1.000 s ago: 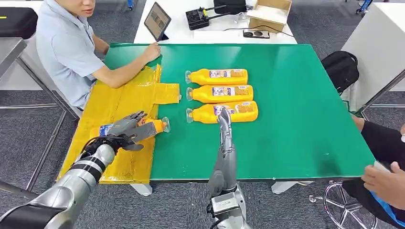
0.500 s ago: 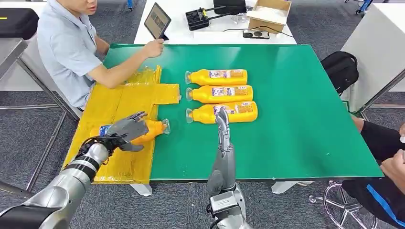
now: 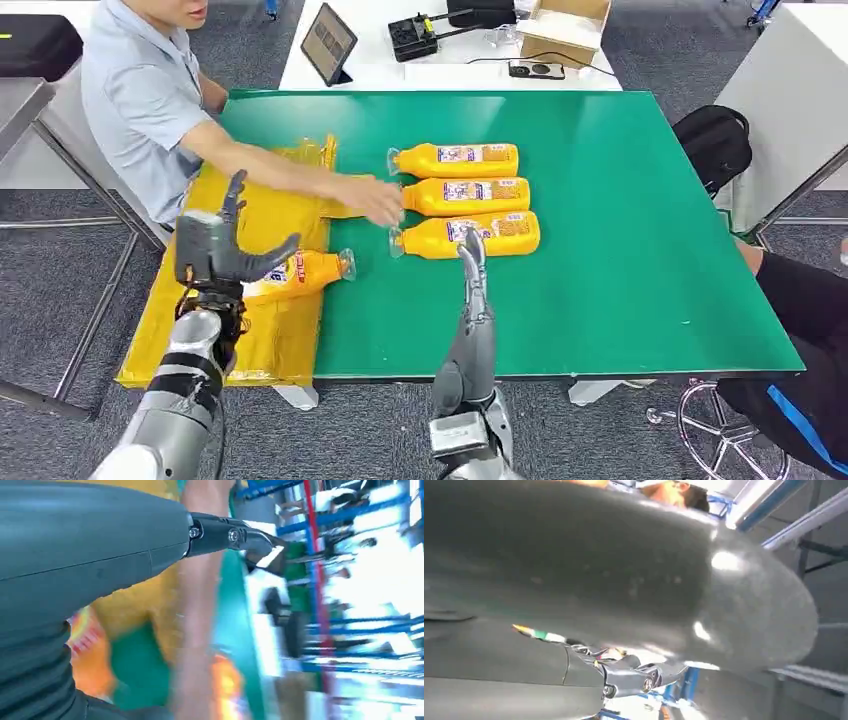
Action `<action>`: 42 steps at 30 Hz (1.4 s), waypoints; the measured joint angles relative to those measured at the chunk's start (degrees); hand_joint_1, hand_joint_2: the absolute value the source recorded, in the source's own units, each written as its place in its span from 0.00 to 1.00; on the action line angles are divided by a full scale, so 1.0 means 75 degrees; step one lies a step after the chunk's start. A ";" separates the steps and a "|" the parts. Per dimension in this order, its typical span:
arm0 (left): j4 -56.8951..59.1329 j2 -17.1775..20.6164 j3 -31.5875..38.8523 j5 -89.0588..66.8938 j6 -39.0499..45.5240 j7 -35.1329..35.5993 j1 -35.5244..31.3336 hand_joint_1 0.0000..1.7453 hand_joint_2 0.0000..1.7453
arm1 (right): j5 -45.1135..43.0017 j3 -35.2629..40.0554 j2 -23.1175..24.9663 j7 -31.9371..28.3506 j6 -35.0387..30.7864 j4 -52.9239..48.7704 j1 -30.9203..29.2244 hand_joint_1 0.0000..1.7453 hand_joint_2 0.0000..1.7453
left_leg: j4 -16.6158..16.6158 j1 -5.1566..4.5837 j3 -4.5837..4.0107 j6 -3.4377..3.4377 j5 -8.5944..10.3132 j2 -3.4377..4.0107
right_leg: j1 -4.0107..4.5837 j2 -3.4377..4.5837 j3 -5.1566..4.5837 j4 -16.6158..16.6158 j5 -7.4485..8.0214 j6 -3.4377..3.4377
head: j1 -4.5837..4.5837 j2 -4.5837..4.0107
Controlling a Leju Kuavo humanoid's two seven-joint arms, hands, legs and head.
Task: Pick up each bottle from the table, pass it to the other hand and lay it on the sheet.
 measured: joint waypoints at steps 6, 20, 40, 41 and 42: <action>-0.2395 -0.0780 -0.0276 0.2147 0.0407 -0.0457 0.1626 0.00 1.00 | 0.0825 -0.0125 -0.0032 0.0000 -0.0047 -0.0047 0.0217 0.00 1.00 | 0.0000 -0.0003 -0.0009 0.0003 -0.0011 0.0008 | -0.0003 0.0003 -0.0006 -0.0007 -0.0004 0.0001 | 0.0000 0.0000; -0.4851 -0.0854 -0.1110 0.2720 0.1408 -0.1133 0.4471 0.00 1.00 | 0.2363 -0.2128 -0.0533 0.0003 0.0271 0.0551 0.0915 0.00 1.00 | 0.0000 -0.0002 -0.0013 0.0006 -0.0018 0.0005 | -0.0002 0.0002 -0.0009 -0.0014 -0.0007 0.0001 | 0.0003 0.0000; -0.5524 -0.0772 -0.1597 0.0421 0.3395 -0.1218 0.5031 0.00 1.00 | 0.4904 -0.3937 -0.1213 0.2583 0.1626 0.1633 0.0400 0.00 1.00 | 0.0000 -0.0004 -0.0010 0.0010 -0.0014 0.0003 | -0.0002 0.0000 -0.0003 -0.0018 -0.0003 0.0002 | -0.0003 0.0000; -0.5522 -0.0769 -0.1615 0.0377 0.3392 -0.1136 0.5020 0.00 1.00 | 0.5036 -0.3946 -0.1262 0.2725 0.1641 0.1769 0.0301 0.00 1.00 | 0.0000 -0.0004 -0.0010 0.0009 -0.0012 0.0002 | -0.0002 0.0000 -0.0002 -0.0017 -0.0003 0.0002 | 0.0000 0.0000; -0.5519 -0.0772 -0.1615 0.0293 0.3395 -0.1026 0.5007 0.00 1.00 | 0.5198 -0.3946 -0.1311 0.2930 0.1719 0.1905 0.0177 0.00 1.00 | 0.0000 -0.0004 -0.0010 0.0009 -0.0012 0.0002 | -0.0002 0.0000 -0.0003 -0.0016 -0.0002 0.0003 | -0.0003 0.0000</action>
